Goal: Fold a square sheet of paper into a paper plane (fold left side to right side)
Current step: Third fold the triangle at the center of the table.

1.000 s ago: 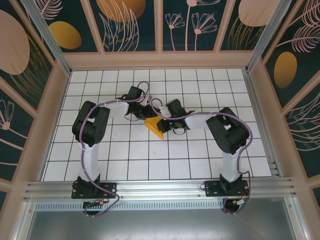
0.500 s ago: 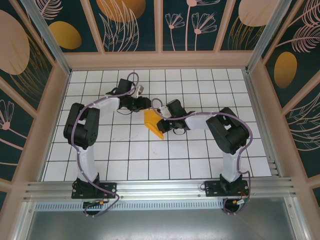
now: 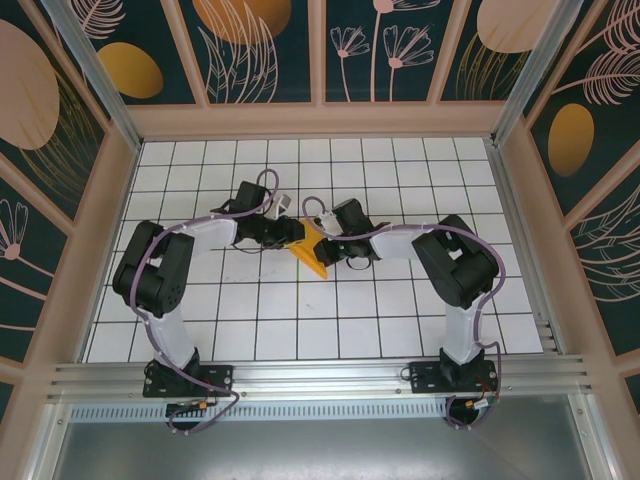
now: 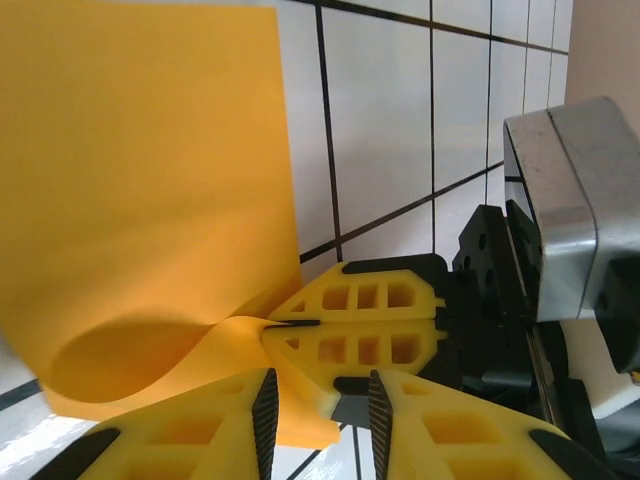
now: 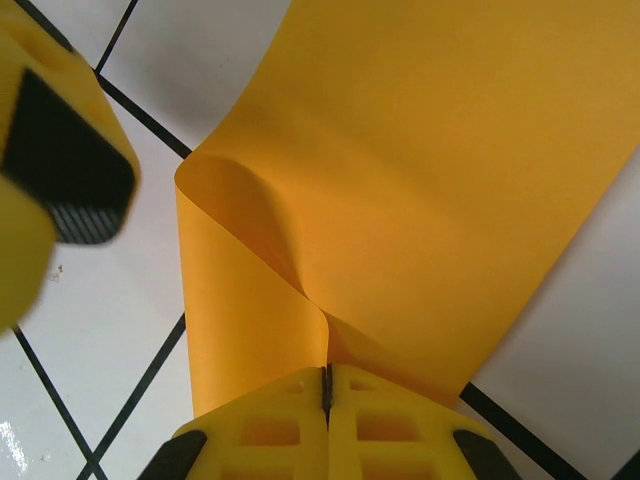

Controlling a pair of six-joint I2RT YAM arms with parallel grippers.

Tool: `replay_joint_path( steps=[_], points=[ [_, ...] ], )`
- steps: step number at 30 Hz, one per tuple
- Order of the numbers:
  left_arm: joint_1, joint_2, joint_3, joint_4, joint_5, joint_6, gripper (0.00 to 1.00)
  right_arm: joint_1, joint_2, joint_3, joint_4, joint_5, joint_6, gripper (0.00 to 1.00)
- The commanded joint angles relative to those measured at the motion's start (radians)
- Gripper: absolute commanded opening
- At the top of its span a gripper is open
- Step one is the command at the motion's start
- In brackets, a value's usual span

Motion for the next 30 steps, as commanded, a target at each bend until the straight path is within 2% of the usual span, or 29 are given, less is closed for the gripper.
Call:
replay_joint_path(
  steps=[1, 12, 30],
  points=[
    [-0.019, 0.036, 0.012, 0.047, 0.014, -0.026, 0.32, -0.003, 0.034, -0.023, -0.034, 0.005, 0.009, 0.0],
    [-0.031, 0.092, -0.003, 0.007, -0.074, -0.002, 0.31, -0.004, 0.035, -0.019, -0.05, 0.014, -0.002, 0.0],
    [-0.031, 0.128, -0.052, -0.037, -0.155, 0.038, 0.31, -0.014, -0.004, 0.001, -0.035, 0.0, 0.02, 0.0]
  ],
)
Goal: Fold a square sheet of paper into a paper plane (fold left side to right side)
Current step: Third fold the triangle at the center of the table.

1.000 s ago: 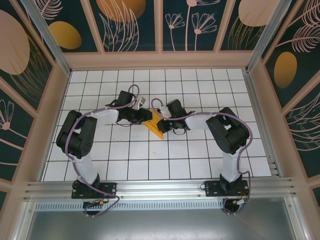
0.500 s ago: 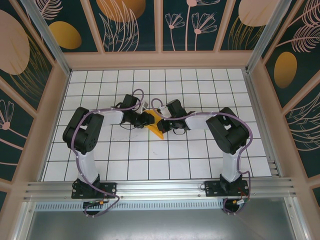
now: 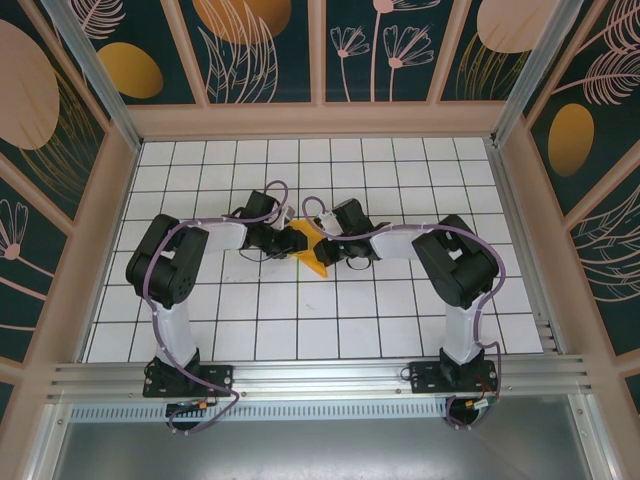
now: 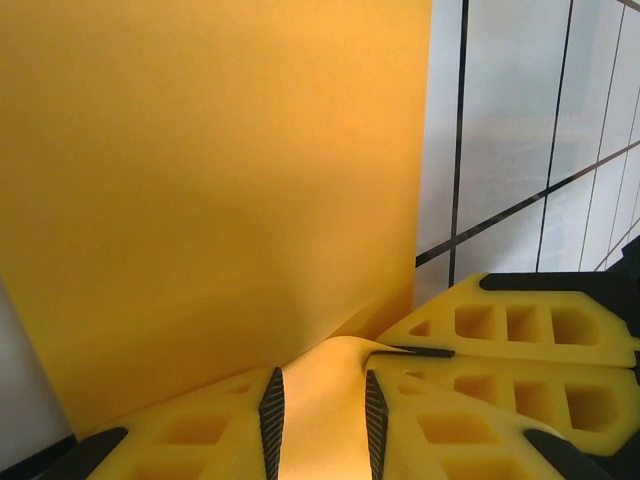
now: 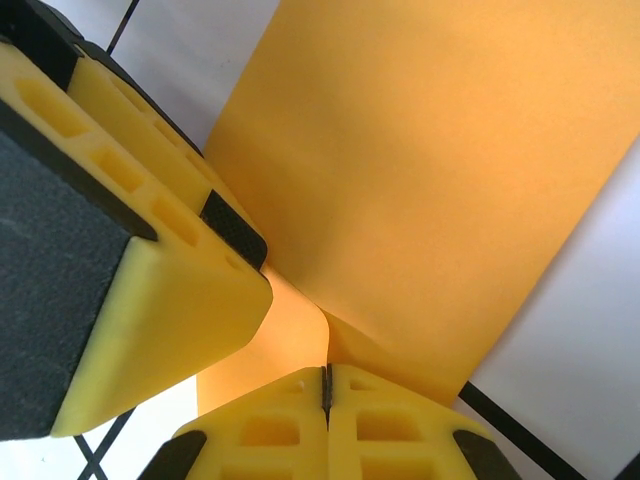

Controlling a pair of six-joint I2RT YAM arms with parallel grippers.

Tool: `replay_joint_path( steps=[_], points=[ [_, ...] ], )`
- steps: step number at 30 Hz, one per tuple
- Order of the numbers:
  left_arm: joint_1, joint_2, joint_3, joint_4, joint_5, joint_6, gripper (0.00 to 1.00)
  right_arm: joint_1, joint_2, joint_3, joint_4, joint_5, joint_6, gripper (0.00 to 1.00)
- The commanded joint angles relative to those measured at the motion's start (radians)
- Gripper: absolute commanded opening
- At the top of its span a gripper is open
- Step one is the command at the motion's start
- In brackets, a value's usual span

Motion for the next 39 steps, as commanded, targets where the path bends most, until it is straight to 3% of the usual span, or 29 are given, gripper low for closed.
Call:
replay_joint_path(
  steps=[1, 10, 13, 20, 31, 39],
  points=[
    [-0.002, 0.048, -0.033, -0.055, -0.062, 0.03, 0.31, -0.013, -0.011, 0.004, -0.032, -0.007, 0.027, 0.02],
    [-0.004, 0.077, -0.056, -0.048, -0.088, 0.032, 0.31, -0.065, -0.188, -0.021, -0.059, 0.006, 0.099, 0.29],
    [-0.004, 0.075, -0.06, -0.043, -0.09, 0.031, 0.3, -0.068, -0.258, -0.055, -0.079, -0.011, 0.114, 0.33],
    [-0.004, 0.067, -0.056, -0.044, -0.092, 0.033, 0.3, -0.003, -0.287, -0.112, -0.053, -0.174, 0.185, 0.31],
    [-0.005, 0.066, -0.054, -0.043, -0.092, 0.035, 0.3, 0.037, -0.1, 0.002, -0.077, -0.21, 0.155, 0.27],
    [-0.005, 0.067, -0.051, -0.046, -0.095, 0.039, 0.3, 0.035, -0.053, 0.0, -0.111, -0.201, 0.129, 0.27]
  ],
)
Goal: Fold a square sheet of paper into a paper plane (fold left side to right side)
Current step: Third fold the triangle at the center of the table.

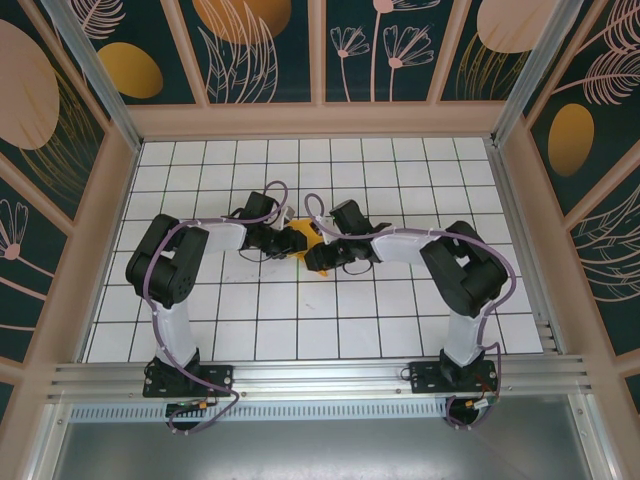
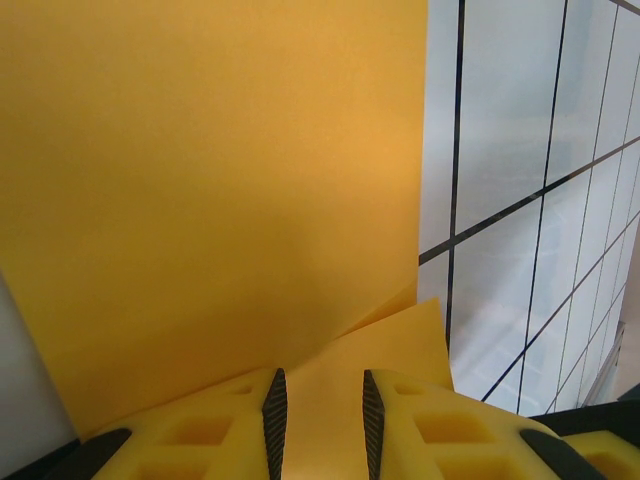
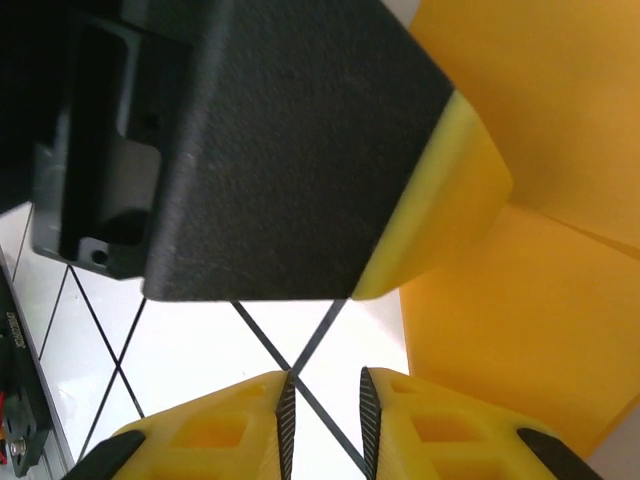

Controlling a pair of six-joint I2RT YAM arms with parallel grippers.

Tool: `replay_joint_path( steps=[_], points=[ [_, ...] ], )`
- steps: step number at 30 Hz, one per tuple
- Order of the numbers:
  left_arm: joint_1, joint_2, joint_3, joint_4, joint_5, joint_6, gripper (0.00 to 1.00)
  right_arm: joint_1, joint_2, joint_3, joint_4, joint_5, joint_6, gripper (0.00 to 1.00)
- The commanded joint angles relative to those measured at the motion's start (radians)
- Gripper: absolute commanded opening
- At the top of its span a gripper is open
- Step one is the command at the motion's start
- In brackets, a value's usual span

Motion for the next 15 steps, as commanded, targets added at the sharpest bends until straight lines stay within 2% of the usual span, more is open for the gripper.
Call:
replay_joint_path(
  steps=[1, 15],
  points=[
    [-0.005, 0.064, -0.04, -0.071, -0.104, 0.039, 0.3, -0.002, 0.023, 0.007, -0.026, -0.021, -0.025, 0.27],
    [-0.005, 0.071, -0.037, -0.072, -0.111, 0.041, 0.3, 0.002, 0.05, -0.002, -0.088, 0.037, -0.047, 0.22]
  ],
)
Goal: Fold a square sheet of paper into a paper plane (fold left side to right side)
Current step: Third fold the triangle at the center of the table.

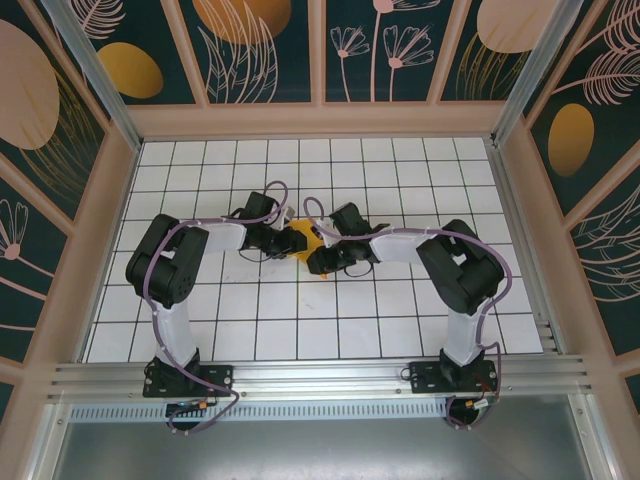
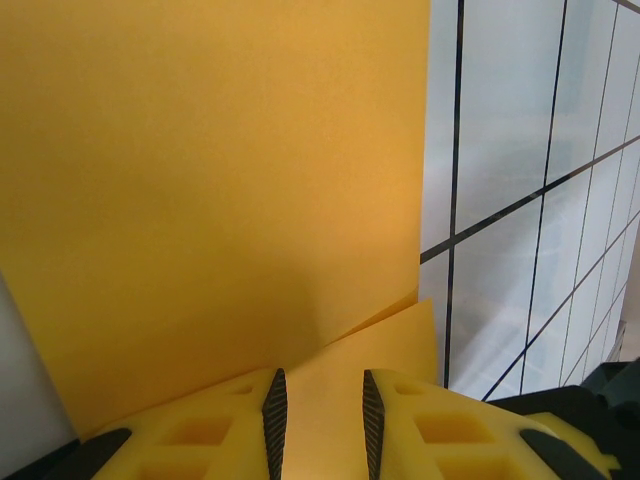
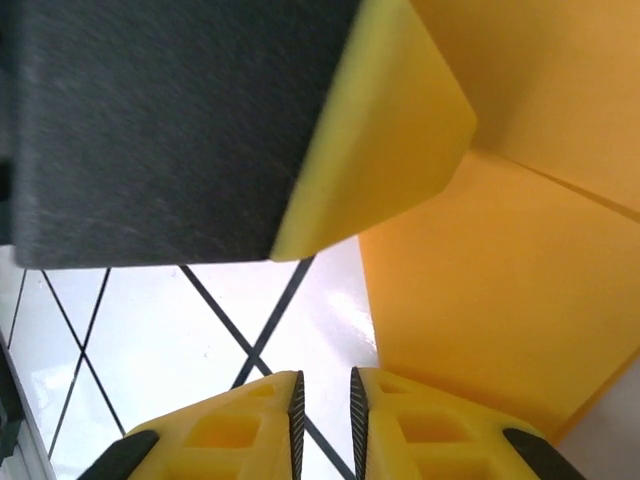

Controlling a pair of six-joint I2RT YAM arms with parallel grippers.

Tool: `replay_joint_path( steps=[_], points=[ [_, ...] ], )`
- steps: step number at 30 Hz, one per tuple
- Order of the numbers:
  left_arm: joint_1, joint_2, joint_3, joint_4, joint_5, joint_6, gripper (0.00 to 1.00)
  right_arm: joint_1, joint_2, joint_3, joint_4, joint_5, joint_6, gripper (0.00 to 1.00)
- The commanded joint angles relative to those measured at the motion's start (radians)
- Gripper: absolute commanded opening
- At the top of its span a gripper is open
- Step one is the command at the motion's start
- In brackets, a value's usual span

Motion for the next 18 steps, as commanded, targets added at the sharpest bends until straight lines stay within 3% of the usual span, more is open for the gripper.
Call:
replay_joint_path(
  steps=[1, 11, 18],
  points=[
    [-0.005, 0.073, -0.037, -0.073, -0.11, 0.039, 0.3, 0.003, 0.024, -0.001, -0.056, 0.028, -0.027, 0.22],
    [-0.005, 0.073, -0.036, -0.079, -0.12, 0.041, 0.3, 0.004, 0.026, -0.008, -0.104, 0.055, -0.026, 0.17],
    [-0.005, 0.081, -0.035, -0.088, -0.137, 0.044, 0.3, 0.0, -0.031, -0.107, -0.076, 0.01, 0.037, 0.14]
  ],
)
